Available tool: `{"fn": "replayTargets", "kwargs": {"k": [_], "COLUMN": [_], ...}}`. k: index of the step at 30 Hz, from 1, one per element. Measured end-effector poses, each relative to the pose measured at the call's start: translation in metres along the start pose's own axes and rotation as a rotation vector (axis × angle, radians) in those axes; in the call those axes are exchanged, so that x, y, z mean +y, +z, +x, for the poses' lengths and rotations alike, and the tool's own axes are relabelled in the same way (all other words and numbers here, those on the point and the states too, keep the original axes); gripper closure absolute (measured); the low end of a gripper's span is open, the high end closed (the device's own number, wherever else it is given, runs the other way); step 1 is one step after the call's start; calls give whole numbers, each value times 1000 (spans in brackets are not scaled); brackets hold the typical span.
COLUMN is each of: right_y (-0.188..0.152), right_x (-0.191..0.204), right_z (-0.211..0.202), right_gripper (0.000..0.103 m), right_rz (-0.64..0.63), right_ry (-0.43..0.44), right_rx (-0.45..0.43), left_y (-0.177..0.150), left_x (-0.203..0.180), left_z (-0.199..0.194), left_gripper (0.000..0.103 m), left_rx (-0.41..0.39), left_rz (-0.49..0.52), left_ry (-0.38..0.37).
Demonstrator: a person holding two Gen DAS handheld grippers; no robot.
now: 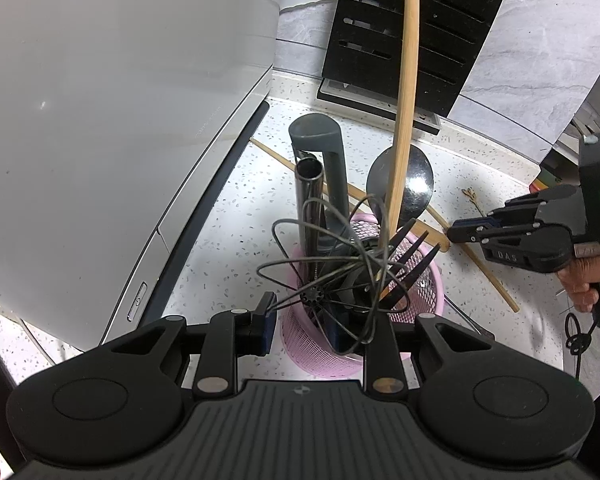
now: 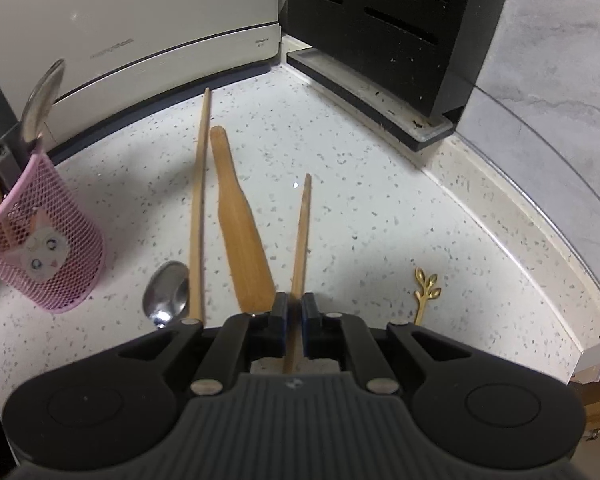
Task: Organize utensils
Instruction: 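Grasp another wooden chopstick with the right tool, then lift the chopstick and lower it into the pink mesh cup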
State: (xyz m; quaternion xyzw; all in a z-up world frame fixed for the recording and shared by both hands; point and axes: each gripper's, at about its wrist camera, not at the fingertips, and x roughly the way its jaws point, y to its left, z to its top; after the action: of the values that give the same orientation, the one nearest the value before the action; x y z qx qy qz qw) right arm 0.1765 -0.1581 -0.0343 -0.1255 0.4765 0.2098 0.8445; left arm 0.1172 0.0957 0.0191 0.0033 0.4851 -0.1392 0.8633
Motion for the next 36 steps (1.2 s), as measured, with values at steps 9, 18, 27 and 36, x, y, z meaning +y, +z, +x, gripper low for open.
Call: {"fn": "replayTargets", "kwargs": {"k": [9,18,27,36], "right_y": [15,8,14,23], "right_x": [-4,-8,-9,10], "right_z": [9,-5,-55,-83], "right_gripper": [102,102,102,102], "right_rz": [-1,42,141,172], "right_ry": [17,41,131,203], "right_rx": [45,-19,-289,-473], "left_y": [1,1,1,1], "left_x": [-4,-1,-2,-4], "left_z": [4,4,4,7], "left_gripper": [73,73,73,73], "left_rx": [9,6,8,12], "left_rz": [3,2,5,9], "left_ry": [5,2,3,5]}}
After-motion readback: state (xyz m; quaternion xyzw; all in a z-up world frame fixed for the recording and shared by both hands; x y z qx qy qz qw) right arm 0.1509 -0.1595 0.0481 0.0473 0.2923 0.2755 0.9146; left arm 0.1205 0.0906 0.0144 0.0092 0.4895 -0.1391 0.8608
